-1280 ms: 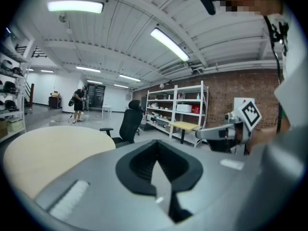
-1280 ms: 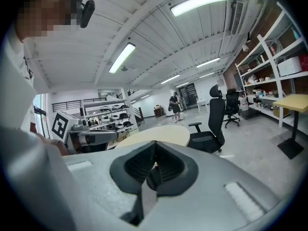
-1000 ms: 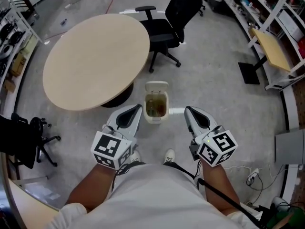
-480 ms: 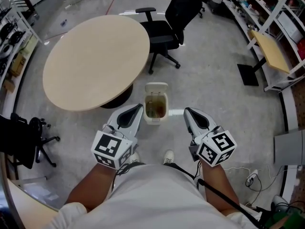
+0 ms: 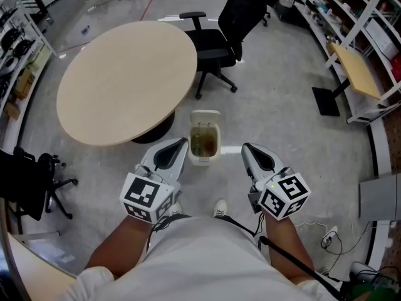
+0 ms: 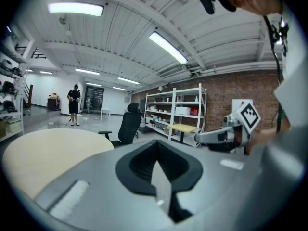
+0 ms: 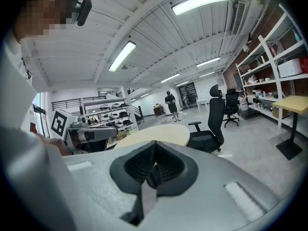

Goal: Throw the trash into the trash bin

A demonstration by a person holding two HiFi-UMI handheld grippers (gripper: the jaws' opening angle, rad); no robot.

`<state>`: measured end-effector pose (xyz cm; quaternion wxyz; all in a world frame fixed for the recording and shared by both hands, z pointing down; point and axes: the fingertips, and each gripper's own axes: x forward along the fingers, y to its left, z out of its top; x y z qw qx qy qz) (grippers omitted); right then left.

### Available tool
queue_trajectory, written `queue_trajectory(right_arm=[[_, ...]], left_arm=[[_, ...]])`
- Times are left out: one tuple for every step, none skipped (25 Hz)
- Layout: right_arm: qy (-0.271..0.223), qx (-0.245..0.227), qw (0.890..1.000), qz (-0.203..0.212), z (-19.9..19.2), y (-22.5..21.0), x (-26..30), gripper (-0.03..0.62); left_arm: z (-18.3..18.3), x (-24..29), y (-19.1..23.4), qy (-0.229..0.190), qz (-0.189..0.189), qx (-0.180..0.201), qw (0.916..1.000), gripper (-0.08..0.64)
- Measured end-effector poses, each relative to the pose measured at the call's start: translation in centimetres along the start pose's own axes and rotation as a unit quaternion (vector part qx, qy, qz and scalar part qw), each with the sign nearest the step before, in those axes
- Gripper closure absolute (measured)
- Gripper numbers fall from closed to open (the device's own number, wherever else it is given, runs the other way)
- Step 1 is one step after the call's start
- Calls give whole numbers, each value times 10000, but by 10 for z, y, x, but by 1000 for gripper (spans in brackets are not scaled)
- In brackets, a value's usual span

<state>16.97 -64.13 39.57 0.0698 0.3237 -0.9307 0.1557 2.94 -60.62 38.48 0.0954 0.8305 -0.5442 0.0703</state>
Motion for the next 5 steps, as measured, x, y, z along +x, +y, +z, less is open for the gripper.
queue_trajectory(right_arm=[[1, -2, 10000, 8, 1, -1, 0, 591], [3, -3, 10000, 16, 1, -1, 0, 591], [9, -3, 10000, 25, 1, -1, -1, 591], [16, -1, 10000, 33, 1, -1, -1, 591], [24, 1, 10000, 42, 0, -1, -1, 591]], left_arm=[[1, 1, -1, 1, 3, 5, 10000, 552], [1, 1, -1, 7, 6, 9, 10000, 552], [1, 2, -2, 14, 9, 10, 10000, 552], [0, 2, -3, 22, 12, 10, 10000, 552], [0, 2, -3, 31, 15, 9, 10000, 552]])
